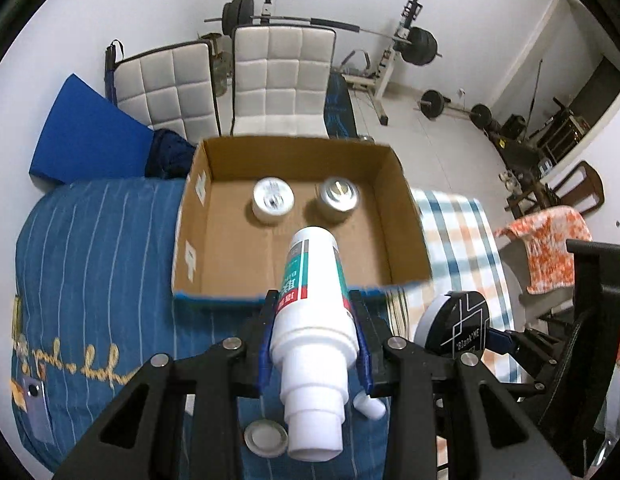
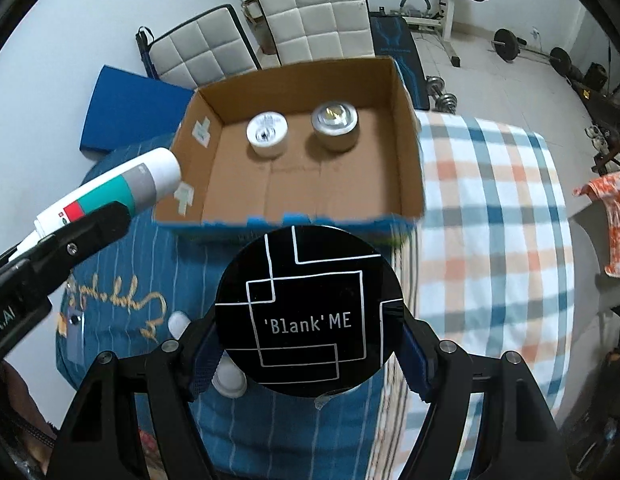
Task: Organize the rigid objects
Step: 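Carry the black tin and white-teal bottle into the cardboard box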
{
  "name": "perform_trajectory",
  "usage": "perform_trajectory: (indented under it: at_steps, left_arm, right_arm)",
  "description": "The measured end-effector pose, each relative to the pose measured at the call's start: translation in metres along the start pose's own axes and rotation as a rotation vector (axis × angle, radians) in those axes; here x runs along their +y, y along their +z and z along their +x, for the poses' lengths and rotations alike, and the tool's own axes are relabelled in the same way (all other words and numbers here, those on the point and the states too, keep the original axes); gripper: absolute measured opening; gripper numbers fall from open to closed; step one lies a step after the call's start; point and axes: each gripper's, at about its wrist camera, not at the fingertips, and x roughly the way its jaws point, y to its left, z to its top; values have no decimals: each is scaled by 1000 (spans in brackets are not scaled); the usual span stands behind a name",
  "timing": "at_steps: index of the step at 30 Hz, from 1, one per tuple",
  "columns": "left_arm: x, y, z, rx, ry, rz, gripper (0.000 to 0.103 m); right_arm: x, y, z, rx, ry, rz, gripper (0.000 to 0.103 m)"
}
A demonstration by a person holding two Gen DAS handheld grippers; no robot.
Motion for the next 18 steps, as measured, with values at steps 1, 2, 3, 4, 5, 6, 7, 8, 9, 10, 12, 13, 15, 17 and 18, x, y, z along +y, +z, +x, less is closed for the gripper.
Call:
perform_trajectory:
  at_steps: [1, 2, 3, 4, 5, 6, 7, 8, 9, 10, 12, 13, 15, 17, 18]
  left_arm:
    - [5, 9, 4, -4, -1, -7, 30]
    - [10, 17, 8, -5, 0, -9, 30]
    - [14, 25, 12, -8, 6, -8, 30]
    - [19, 33, 18, -11, 13, -11, 30]
    - [23, 42, 25, -7, 14, -14, 30]
    - [27, 47, 31, -2, 12, -19, 30]
    - [32, 54, 41, 8, 12, -26, 30]
    - [37, 61, 50, 19, 13, -31, 30]
    - [42, 66, 60, 29, 13, -38, 30]
    - [47, 72, 72, 41, 17, -49, 30]
    - [56, 82, 95, 70, 29, -58, 30]
    - [61, 88, 110, 87, 39, -64, 30]
    - [68, 94, 129, 107, 57, -68, 30]
    - [77, 100, 151, 132, 85, -73, 30]
    - [80, 102, 158, 142, 93, -77, 30]
  right_arm:
    - [0, 10, 4, -1, -2, 0, 77]
    - [-1, 19, 7, -4, -2, 4, 77]
    - [-2, 29, 12, -3, 5, 12, 77]
    - [-4, 40, 19, 6, 8, 21, 77]
    - [-5, 50, 26, 12, 8, 30, 77]
    - [-7, 60, 34, 17, 10, 38, 77]
    - [-10, 71, 44, 27, 6, 47, 77]
    - [-14, 81, 56, 39, 3, 63, 77]
    - [-16, 88, 66, 51, 1, 72, 77]
    - [-19, 97, 78, 64, -4, 83, 77]
    - [-24, 111, 100, 87, -21, 99, 77]
    - [-25, 118, 112, 97, -29, 103, 77]
    - [-27, 128, 133, 124, -49, 109, 77]
    - [-28, 134, 149, 148, -65, 109, 77]
    - [-27, 138, 159, 165, -83, 102, 77]
